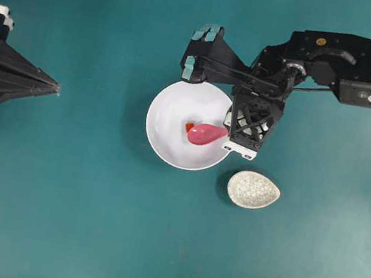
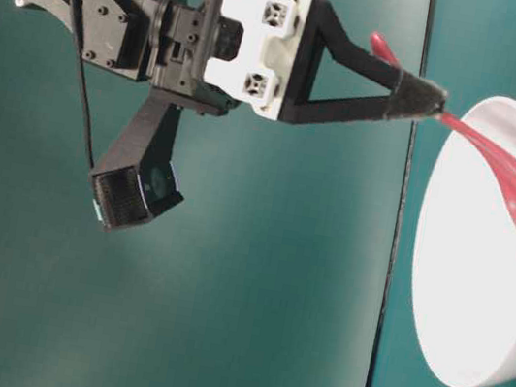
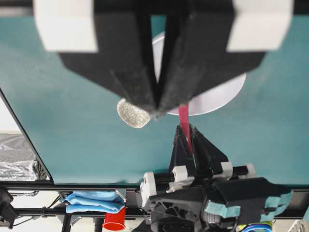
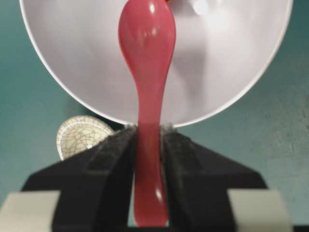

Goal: Grip the spoon and scoop the red block from the bowl with right arm.

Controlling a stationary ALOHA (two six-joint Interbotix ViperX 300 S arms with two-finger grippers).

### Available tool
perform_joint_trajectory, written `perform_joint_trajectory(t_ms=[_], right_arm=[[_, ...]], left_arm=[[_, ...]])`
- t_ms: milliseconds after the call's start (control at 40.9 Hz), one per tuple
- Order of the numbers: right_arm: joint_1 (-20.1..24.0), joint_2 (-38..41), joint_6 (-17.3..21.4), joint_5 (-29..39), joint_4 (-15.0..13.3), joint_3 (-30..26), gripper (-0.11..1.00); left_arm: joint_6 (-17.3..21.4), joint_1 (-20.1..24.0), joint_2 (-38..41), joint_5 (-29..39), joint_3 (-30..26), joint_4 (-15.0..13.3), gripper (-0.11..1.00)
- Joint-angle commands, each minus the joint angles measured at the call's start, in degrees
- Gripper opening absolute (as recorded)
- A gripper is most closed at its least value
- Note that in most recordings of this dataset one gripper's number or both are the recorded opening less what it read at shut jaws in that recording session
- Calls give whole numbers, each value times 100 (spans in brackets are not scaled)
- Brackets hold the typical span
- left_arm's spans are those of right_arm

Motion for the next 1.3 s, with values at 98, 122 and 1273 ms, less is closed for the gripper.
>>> perform_joint_trajectory(t_ms=[98,122,1273], right_arm=[[0,-70,9,9,-9,-123,23],[0,-70,9,18,-9,-123,23],[-141,149,141,-1028,-220,-105,23]], left_arm=[[0,-35,35,-62,-149,18,0],[0,-35,35,-62,-149,18,0],[35,-35,26,-35,-149,18,0]])
